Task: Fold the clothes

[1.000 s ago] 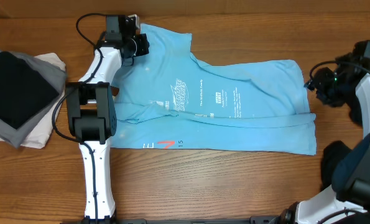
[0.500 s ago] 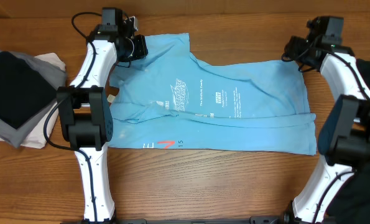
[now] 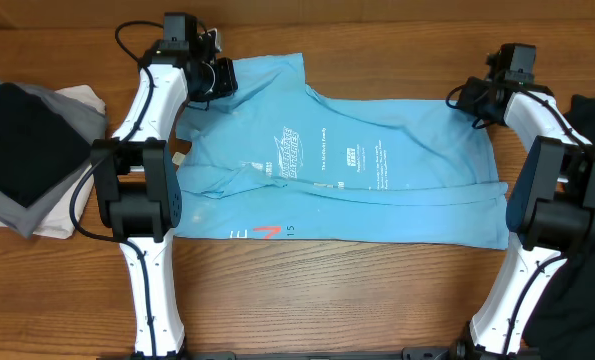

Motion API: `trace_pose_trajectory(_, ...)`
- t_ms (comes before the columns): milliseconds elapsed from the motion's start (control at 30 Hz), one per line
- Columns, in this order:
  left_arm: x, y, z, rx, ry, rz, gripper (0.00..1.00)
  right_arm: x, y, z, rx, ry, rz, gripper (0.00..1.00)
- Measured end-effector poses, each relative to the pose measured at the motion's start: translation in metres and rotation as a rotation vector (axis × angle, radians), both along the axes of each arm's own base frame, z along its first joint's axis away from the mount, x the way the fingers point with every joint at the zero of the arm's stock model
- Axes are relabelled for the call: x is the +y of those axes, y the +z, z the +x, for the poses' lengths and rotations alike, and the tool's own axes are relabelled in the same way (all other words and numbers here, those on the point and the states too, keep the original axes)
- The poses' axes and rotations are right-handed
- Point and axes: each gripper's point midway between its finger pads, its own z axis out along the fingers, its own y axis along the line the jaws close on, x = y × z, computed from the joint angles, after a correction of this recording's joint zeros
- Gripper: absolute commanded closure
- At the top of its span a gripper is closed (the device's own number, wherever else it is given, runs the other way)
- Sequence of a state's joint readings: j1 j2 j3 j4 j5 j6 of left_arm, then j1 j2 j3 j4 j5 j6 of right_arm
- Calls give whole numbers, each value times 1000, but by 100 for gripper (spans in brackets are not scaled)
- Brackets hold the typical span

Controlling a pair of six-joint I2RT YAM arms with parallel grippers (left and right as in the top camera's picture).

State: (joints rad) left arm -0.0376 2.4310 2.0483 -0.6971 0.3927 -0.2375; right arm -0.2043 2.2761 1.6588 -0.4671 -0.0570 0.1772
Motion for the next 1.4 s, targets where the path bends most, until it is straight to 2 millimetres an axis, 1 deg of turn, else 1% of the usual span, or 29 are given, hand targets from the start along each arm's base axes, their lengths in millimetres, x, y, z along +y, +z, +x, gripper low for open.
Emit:
trace_pose_trajectory(133, 1, -2, -3, 17, 2, 1, 96, -13, -2, -6, 20, -66, 0, 96)
trace_pose_trajectory(167, 4, -2, -4, 20, 7, 1, 96, -15, -2, -7, 23, -74, 1, 96)
trace_pose_trajectory(233, 7, -2, -3, 21, 13, 1, 96, -26, -2, -12, 37, -111, 4, 95)
trace_pose_trajectory(300, 12, -2, -3, 20, 20, -6, 96, -31, -1, -14, 47, -127, 6, 94)
trace_pose_trajectory(433, 23, 6, 3, -4, 26, -63, 96, -33, 4, -18, 56, -136, 7, 94)
trace_pose_trajectory(500, 27, 14, 7, -31, 21, -101, 96, -32, 10, -20, 58, -138, 9, 94)
trace_pose_trajectory(567, 29, 27, 8, -56, 12, -136, 96, -31, 22, -24, 58, -138, 9, 95)
trace_pose_trajectory(600, 30, 35, 9, -69, 10, -148, 96, -30, 26, -25, 59, -138, 10, 95)
trace_pose_trajectory(633, 31, 45, 9, -84, 7, -159, 96, -30, 37, -28, 56, -141, 10, 96)
trace_pose_trajectory(700, 31, 65, 7, -111, 0, -173, 96, -29, 48, -32, 56, -140, 10, 96)
trace_pose_trajectory(733, 31, 77, 3, -118, -4, -177, 96, -27, 59, -38, 64, -141, 12, 96)
trace_pose_trajectory(767, 30, 91, -1, -127, -9, -181, 96, -26, 61, -40, 67, -142, 13, 96)
trace_pose_trajectory(800, 29, 102, -5, -134, -14, -183, 96, -25, 67, -46, 77, -143, 15, 96)
trace_pose_trajectory(833, 29, 115, -14, -126, -14, -184, 96, -24, 72, -51, 90, -143, 18, 96)
trace_pose_trajectory(900, 28, 130, -25, -113, -13, -185, 96, -21, 77, -61, 118, -144, 23, 96)
trace_pose_trajectory(967, 28, 138, -43, -62, -5, -178, 96, -18, 82, -74, 158, -145, 27, 96)
trace_pose_trajectory(1033, 30, 137, -62, 6, 3, -162, 96, -17, 83, -88, 208, -149, 26, 96)
trace_pose_trajectory(1167, 37, 117, -105, 214, 34, -107, 96, -16, 78, -120, 338, -164, 10, 96)
trace_pose_trajectory(1300, 44, 106, -139, 359, 32, -59, 96, -21, 75, -144, 439, -182, -36, 94)
trace_pose_trajectory(1400, 46, 104, -159, 431, 11, -39, 96, -23, 74, -156, 488, -187, -55, 94)
